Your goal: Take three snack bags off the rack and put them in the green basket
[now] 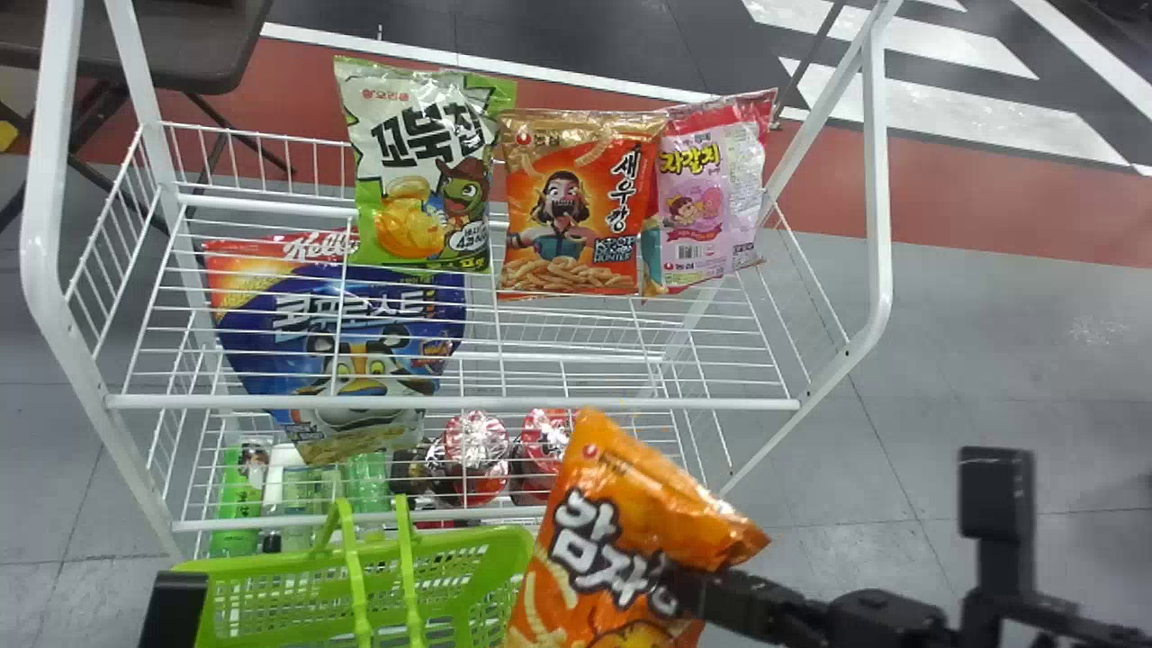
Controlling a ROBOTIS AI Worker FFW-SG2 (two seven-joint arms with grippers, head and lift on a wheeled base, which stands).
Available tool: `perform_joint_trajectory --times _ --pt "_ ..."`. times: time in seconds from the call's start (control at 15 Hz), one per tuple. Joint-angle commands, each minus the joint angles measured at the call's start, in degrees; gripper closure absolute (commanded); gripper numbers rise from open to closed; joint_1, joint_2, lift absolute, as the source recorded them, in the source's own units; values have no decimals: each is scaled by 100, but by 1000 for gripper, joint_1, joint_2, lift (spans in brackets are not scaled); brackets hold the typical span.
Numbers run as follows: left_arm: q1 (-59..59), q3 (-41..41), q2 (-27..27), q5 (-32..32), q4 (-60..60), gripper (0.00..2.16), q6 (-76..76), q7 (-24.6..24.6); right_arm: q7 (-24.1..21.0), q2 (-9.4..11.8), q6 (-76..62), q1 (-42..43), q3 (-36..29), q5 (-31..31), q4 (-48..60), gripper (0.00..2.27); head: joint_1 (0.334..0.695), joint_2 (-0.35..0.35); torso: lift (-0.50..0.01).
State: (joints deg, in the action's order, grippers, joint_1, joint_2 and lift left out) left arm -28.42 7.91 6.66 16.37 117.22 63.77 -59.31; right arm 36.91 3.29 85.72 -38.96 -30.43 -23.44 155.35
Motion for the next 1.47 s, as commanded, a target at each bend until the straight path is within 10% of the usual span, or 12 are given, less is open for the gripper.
perform_joint_trajectory --times 0.0,0.67,0.73,0.87,1.4 --pt "-76 35 -6 -29 161 1774 88 -2 1 146 -596 -42 555 244 -700 2233 695 -350 -26" --pt "-287 184 2 -11 723 1774 527 -98 -26 286 -385 11 1645 499 -1658 2152 695 -350 -26" --pt "-287 184 2 -11 732 1774 510 -98 -43 286 -385 2 1707 560 -1710 1855 695 -350 -26" --pt "-296 184 2 -11 732 1774 492 -116 -52 286 -385 -15 1689 595 -1745 43 695 -350 -26" --pt "-331 281 -6 -64 732 1774 475 -98 -289 269 -2846 -42 1672 1140 -2000 56 695 -350 -26"
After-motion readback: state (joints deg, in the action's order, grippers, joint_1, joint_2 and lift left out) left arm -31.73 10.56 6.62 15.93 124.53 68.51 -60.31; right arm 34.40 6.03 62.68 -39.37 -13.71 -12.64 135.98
